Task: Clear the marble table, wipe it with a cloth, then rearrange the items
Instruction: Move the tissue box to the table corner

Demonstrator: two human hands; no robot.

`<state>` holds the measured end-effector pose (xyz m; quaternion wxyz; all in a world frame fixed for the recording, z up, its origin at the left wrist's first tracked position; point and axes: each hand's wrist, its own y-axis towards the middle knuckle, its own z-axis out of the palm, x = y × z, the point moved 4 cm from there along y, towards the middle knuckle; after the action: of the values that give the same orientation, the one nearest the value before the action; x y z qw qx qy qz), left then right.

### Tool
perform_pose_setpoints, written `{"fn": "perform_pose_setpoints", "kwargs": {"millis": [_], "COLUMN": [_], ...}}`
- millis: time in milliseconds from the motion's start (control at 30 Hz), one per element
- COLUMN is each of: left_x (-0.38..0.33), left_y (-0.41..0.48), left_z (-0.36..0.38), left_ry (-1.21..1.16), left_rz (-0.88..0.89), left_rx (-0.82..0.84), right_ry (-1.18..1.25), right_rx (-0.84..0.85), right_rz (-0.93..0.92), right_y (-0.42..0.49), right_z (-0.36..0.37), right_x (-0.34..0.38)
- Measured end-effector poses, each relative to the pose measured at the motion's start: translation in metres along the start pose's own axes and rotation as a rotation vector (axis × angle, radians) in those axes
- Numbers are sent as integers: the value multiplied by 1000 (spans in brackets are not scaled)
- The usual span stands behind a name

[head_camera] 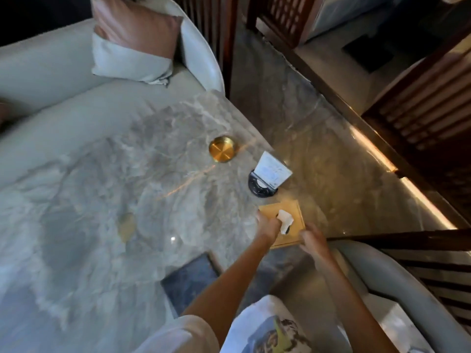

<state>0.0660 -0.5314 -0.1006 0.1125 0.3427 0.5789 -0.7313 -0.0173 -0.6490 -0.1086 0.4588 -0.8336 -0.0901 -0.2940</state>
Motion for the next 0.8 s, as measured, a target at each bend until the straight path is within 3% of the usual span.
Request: {"fn": "perform_pose_setpoints", "kwargs": {"millis": [333,667,800], "left_x": [14,21,21], "left_y": [17,25,18], "left_z": [76,57,19], "left_ry": [3,42,61], "left_rz": [-45,-18,46], "left_rx": [-1,42,30], "right_ry": [-23,-145,-415], "right_rx": [41,22,-61], "right_rz": [-40,-112,-240], "right_y": [57,45,26], "right_z": [-61,-54,-42], "right_x": [-13,3,10]}}
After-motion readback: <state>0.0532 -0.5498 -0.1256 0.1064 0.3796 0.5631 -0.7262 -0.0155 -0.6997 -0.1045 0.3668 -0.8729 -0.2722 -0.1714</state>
